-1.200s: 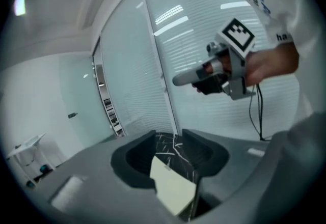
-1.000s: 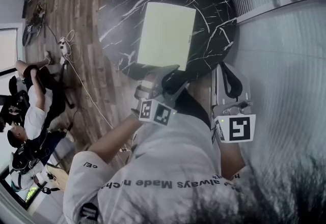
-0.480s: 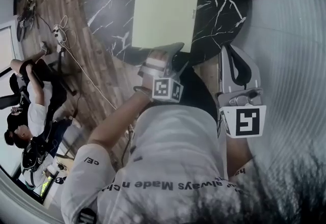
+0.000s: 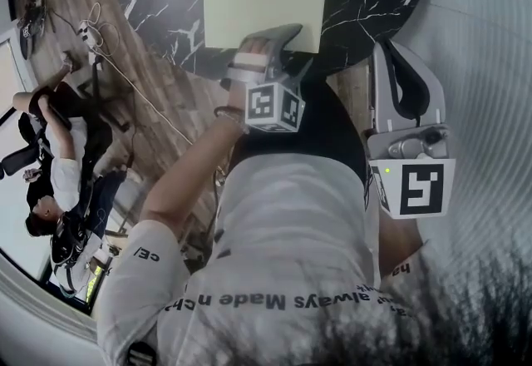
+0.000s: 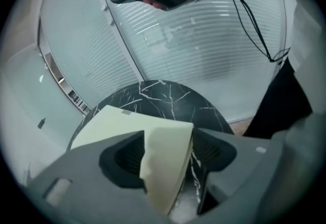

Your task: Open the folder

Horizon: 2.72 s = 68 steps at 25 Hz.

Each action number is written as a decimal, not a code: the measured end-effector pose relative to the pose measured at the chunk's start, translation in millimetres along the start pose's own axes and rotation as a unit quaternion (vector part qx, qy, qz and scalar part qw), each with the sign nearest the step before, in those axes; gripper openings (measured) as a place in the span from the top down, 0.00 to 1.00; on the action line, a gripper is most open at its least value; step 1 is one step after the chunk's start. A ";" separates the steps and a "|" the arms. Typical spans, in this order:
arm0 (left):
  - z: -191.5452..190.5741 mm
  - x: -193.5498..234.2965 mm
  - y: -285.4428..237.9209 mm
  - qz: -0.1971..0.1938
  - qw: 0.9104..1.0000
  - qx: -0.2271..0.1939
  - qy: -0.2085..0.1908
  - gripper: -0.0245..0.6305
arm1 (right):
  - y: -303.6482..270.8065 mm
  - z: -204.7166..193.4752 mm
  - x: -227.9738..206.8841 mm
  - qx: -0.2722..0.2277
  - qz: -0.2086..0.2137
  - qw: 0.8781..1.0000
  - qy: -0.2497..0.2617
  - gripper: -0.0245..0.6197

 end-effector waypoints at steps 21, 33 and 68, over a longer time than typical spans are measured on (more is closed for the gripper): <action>11.6 10.3 34.7 0.079 0.995 -0.058 0.016 0.63 | -9.3 -9.5 -4.9 0.010 0.011 1.000 -0.015 0.96; 10.4 22.7 45.7 0.106 0.993 -0.047 0.016 0.65 | -11.7 3.6 3.8 0.002 0.015 1.000 -0.022 0.96; -2.1 -0.2 21.3 0.153 0.976 -0.007 -0.155 0.77 | -64.4 -145.6 22.8 0.125 0.068 0.985 -0.097 0.96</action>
Point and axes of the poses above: the fingertips, and each gripper's own axes: y backward along the fingers, x to its left, z out of its top, the point moved 2 cm from there along y, backward along the fingers, and after that the axes turned 3 degrees about y, right-handed, at the moved point
